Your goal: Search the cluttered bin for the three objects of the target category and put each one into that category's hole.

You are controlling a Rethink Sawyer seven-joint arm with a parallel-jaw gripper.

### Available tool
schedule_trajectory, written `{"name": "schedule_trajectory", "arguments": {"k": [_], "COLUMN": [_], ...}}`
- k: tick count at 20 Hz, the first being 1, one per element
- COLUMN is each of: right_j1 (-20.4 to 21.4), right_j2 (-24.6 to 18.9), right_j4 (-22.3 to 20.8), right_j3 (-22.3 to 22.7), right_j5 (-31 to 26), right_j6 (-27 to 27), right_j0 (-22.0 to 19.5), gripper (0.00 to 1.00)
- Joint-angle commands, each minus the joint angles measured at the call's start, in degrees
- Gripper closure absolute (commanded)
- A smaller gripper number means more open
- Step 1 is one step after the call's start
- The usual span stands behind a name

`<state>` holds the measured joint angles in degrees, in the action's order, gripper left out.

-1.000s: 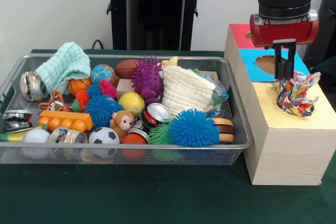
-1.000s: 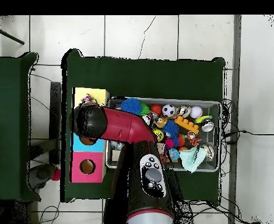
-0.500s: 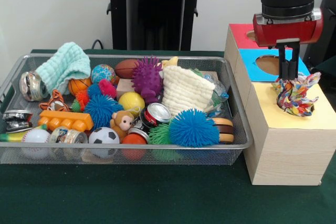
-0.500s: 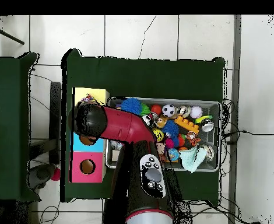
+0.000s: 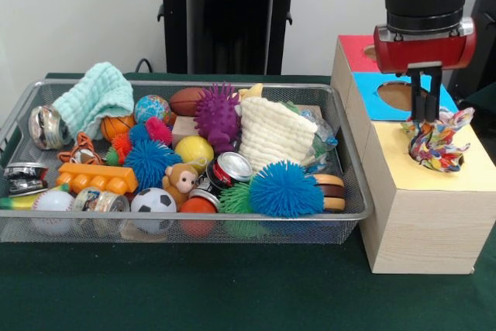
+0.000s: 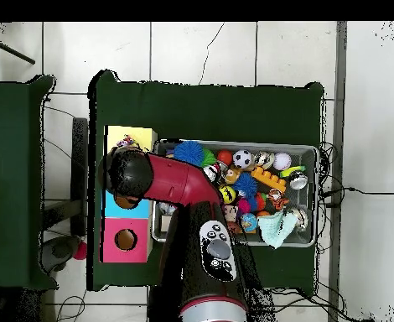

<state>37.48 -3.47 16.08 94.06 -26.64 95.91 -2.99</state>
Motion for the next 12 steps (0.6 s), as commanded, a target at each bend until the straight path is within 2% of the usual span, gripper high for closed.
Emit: {"name": "schedule_trajectory", "arguments": {"k": [1, 8, 12], "right_j1": [-3.65, -4.73, -4.52], "right_j2": [-2.71, -4.49, -4.99], "right_j4": [0.09, 1.22, 3.38], "right_j3": [2.74, 4.23, 4.48], "right_j5": [4.91, 8.08, 6.77], "right_j6": [10.32, 11.1, 12.82], "right_j0": [-0.56, -1.29, -1.1], "gripper": [1.0, 1.0, 1.0]}}
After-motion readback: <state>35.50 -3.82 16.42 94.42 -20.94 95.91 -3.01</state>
